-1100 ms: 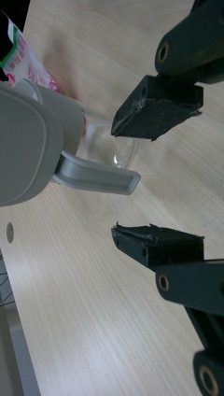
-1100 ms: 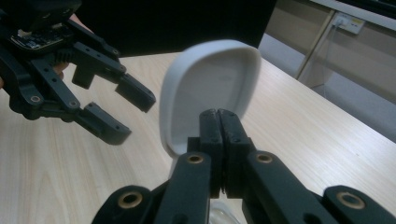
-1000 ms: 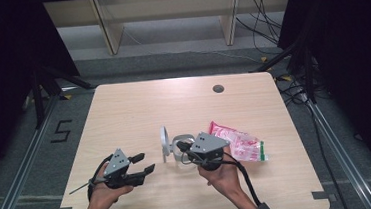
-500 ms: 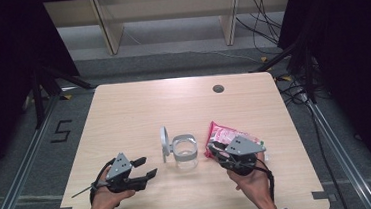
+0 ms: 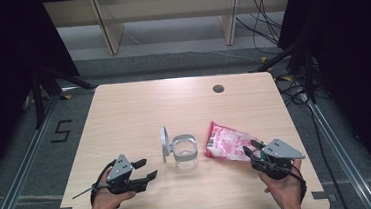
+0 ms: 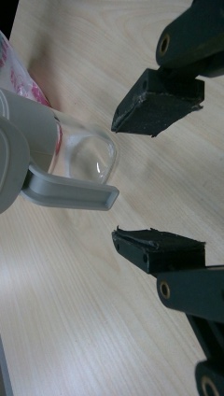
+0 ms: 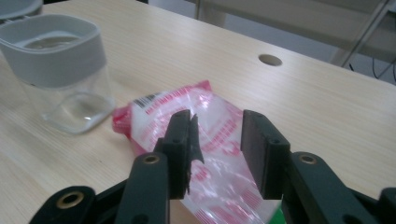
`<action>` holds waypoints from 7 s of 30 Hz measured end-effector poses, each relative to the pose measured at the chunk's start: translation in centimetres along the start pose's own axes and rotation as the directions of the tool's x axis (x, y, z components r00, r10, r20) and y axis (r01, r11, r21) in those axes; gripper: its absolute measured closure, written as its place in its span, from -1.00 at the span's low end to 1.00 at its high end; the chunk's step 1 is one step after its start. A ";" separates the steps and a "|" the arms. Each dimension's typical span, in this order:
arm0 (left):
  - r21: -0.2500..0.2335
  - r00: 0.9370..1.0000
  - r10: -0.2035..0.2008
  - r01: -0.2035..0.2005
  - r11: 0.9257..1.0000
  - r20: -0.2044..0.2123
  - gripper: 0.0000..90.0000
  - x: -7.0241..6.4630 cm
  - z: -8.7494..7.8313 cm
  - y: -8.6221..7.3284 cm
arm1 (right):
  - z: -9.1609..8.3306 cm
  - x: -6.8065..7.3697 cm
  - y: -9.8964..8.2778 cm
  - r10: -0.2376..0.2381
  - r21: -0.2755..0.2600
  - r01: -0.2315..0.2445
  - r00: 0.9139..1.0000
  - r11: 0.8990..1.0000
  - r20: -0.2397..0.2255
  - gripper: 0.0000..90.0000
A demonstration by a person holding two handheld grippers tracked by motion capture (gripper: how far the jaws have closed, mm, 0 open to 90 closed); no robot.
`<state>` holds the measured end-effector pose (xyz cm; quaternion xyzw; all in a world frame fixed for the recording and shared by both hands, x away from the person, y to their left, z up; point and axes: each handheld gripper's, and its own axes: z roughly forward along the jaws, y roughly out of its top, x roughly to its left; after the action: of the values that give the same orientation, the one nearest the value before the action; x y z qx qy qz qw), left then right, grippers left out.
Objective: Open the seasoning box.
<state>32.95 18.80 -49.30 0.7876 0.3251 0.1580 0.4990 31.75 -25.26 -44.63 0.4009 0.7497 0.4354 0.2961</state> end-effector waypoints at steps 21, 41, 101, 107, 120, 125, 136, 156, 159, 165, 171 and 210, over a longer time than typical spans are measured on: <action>0.000 1.000 -0.020 0.020 1.000 0.005 -0.11 0.1 0.2 -0.2 | -2.4 -1.6 -2.7 0.108 0.079 -0.112 0.993 0.991 0.055 0.15; 0.001 1.000 -0.018 0.018 1.000 0.010 -0.11 0.0 0.1 -0.2 | -1.1 -1.5 -4.0 0.246 0.150 -0.255 0.966 0.955 0.079 -0.03; 0.000 1.000 -0.004 0.004 1.000 0.009 -0.09 -0.3 0.3 -0.1 | 4.6 -2.8 -2.4 0.396 0.090 -0.397 0.918 0.913 0.030 0.93; 0.000 1.000 -0.010 0.010 1.000 0.014 -0.08 -0.3 0.3 -0.1 | 5.2 -3.9 -2.1 0.401 0.090 -0.404 0.915 0.910 0.047 0.96; 0.001 1.000 -0.012 0.012 1.000 0.009 -0.11 -0.2 0.3 -0.1 | 7.4 -7.1 -1.2 0.310 0.082 -0.317 0.946 0.945 0.092 0.99; -0.003 1.000 -0.018 0.018 1.000 0.009 -0.11 -0.2 0.3 -0.1 | 7.6 -7.3 -1.2 0.403 0.076 -0.412 0.909 0.908 0.108 0.93; 0.000 1.000 -0.007 0.007 1.000 0.008 -0.11 -0.2 0.1 0.0 | 6.7 -6.3 -2.1 0.470 0.059 -0.477 0.876 0.877 0.108 0.16; 0.001 1.000 0.017 -0.017 1.000 0.018 -0.11 -0.3 0.2 -0.1 | 9.1 -5.9 -2.6 0.515 0.085 -0.522 0.853 0.849 0.090 0.05; 0.002 1.000 0.020 -0.020 1.000 0.017 -0.11 -0.3 0.3 0.0 | 9.4 -6.0 -2.7 0.504 0.073 -0.512 0.857 0.856 0.103 0.11; 0.005 1.000 -0.014 0.014 1.000 0.015 -0.11 -0.3 0.3 -0.2 | 9.9 -6.1 -2.8 0.511 0.078 -0.519 0.854 0.851 0.098 0.20; 0.007 1.000 -0.015 0.015 1.000 0.009 -0.11 -0.4 0.3 -0.1 | 10.4 -6.3 -2.7 0.509 0.090 -0.517 0.855 0.851 0.099 0.41; -0.006 1.000 -0.015 0.015 1.000 0.017 -0.11 -0.3 0.3 0.1 | 7.4 -3.2 1.7 0.236 -0.016 -0.237 0.971 0.971 -0.022 1.00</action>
<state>32.96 18.37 -49.38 0.7849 0.3262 0.1488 0.5054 39.82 -24.41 -46.13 0.4801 0.6955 0.4785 0.2382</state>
